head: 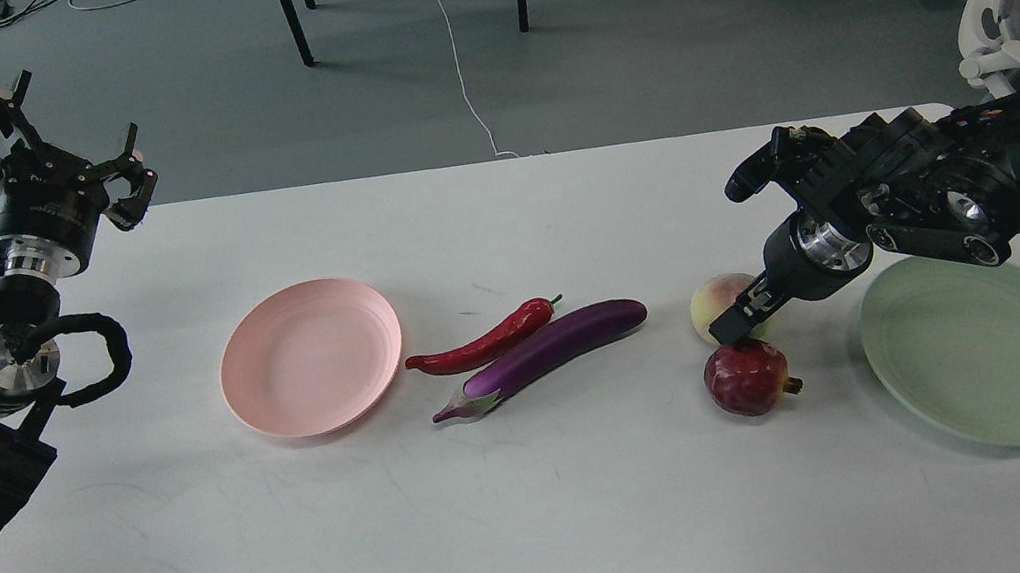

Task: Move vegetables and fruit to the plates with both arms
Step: 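Grasp the peach with the right gripper, then carry the peach onto the green plate and release it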

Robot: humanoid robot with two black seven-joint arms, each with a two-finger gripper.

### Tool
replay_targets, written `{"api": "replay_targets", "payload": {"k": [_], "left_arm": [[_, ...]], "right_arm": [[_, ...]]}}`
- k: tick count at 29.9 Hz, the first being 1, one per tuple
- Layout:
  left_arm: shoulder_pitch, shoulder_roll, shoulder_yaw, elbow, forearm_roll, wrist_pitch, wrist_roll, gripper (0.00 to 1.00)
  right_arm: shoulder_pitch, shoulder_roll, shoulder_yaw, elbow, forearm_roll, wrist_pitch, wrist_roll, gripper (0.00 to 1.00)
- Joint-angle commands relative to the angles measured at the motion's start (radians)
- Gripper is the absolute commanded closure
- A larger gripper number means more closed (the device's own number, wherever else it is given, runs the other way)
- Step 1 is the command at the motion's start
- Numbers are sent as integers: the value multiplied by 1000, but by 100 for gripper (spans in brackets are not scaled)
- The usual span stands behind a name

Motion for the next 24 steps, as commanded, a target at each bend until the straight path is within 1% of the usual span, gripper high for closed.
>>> {"api": "replay_targets", "payload": {"k": [1,5,9,15,18,24], "left_arm": [[2,1,0,0,0,0,0,2],[2,8,0,-1,0,0,0,1],[2,19,0,-1,0,0,0,1],[0,21,0,-1,0,0,2,1],[0,22,0,-3,0,0,2,1],[2,28,0,-7,2,0,5,1]], "right_arm": [[47,-31,6,27,2,0,0,44],[141,-140,27,110,6,0,0,45],[208,-314,33,211,-6,0,-2,45],[172,-557,33,273,-98,-10,-3,45],[98,-612,35,274,-106,-64,-3,44],[-37,-651,35,274,-107,-147,-9,44]]}}
